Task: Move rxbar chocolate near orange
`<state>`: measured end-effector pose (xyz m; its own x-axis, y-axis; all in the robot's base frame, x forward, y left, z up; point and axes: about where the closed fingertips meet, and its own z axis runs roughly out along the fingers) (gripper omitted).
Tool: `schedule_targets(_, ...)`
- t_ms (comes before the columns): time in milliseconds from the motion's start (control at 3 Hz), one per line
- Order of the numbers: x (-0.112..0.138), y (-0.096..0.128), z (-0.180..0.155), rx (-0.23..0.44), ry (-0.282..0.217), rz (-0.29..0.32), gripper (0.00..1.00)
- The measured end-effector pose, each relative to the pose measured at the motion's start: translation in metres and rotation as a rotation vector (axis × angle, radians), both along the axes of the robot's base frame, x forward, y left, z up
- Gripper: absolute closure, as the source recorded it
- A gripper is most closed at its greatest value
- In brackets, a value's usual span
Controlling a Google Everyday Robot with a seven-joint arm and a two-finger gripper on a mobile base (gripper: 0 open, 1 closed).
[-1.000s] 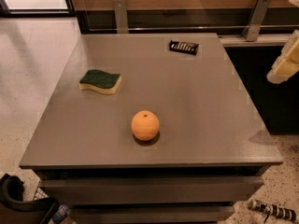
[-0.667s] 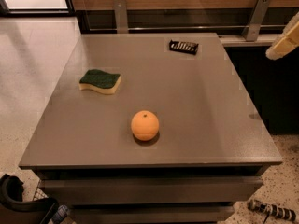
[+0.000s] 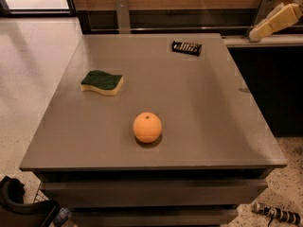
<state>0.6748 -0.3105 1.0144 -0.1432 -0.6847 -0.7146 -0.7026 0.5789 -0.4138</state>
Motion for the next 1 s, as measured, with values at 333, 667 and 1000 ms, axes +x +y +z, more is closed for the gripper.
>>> schedule_targets(333, 0.033, 0.002, -0.032, 0.105, 0.058, -0.041, 0.0)
schedule_targets(667, 0.033, 0.002, -0.032, 0.105, 0.058, -0.041, 0.0)
schedule_targets(1000, 0.063, 0.021, -0.064, 0.167, 0.086, -0.044, 0.0)
